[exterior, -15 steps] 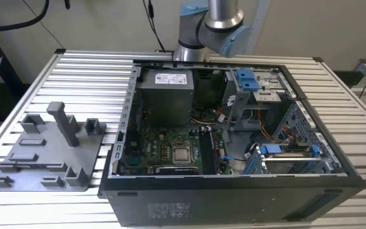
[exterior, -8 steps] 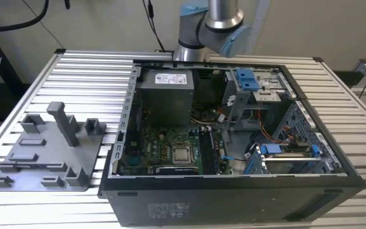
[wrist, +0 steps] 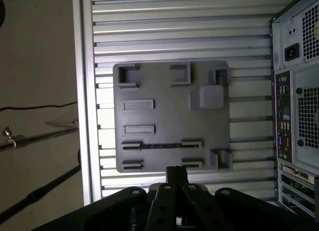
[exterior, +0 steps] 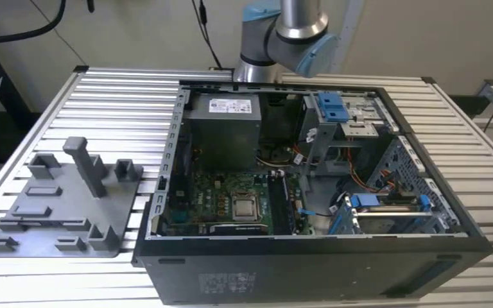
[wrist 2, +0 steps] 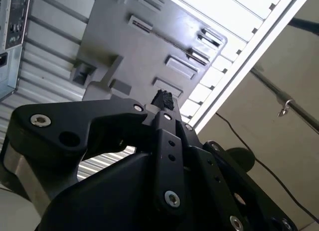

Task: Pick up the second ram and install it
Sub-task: 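Pick up the second ram and move it above second insertion slot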

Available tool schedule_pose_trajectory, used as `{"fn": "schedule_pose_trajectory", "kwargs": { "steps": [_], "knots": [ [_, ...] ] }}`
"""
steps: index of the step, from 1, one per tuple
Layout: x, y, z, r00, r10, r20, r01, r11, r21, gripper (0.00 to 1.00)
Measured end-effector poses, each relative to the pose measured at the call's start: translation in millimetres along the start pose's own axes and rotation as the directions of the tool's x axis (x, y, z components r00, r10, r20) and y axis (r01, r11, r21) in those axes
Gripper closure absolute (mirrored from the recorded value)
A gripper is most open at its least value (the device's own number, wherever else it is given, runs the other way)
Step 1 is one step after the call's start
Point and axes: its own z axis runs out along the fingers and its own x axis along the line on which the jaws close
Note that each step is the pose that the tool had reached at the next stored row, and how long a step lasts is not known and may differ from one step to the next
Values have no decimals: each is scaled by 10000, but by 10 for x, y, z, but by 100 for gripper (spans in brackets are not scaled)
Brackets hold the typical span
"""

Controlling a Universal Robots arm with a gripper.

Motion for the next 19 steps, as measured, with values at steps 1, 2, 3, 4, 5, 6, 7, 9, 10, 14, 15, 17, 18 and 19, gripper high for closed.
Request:
{"fn": "schedule_pose_trajectory", "kwargs": {
  "steps": [1, 2, 3, 4, 5, 6, 7, 9, 10, 14, 15, 17, 18, 19],
  "knots": [
    [0, 0, 0, 10000, 0, 0, 0, 10000, 0, 89],
    [0, 0, 0, 10000, 0, -1, 0, 10000, 0, 89],
    [0, 0, 0, 10000, 0, 0, 0, 10000, 0, 89],
    [0, 0, 0, 10000, 0, 0, 0, 10000, 1, 89],
    [0, 0, 0, 10000, 0, -1, 0, 10000, 0, 89],
    [0, 0, 0, 10000, 0, 0, 0, 10000, 0, 89],
    [0, 0, 0, 10000, 0, 0, 0, 10000, 0, 89],
    [0, -1, 0, 10000, -30, -1, 30, 10000, 0, 89],
    [0, -1, 0, 10000, -73, -4, 73, 10000, -1, 89],
    [0, -1, 0, 9995, -311, -16, 311, 9995, -6, 89],
    [0, -1, 0, 9993, -378, -18, 378, 9993, -7, 89],
    [0, -1, 0, 9987, -511, -25, 511, 9987, -11, 89],
    [0, -1, 0, 9984, -563, -27, 563, 9984, -12, 89],
    [0, -1, 0, 9981, -610, -29, 610, 9981, -13, 89]
  ]
}}
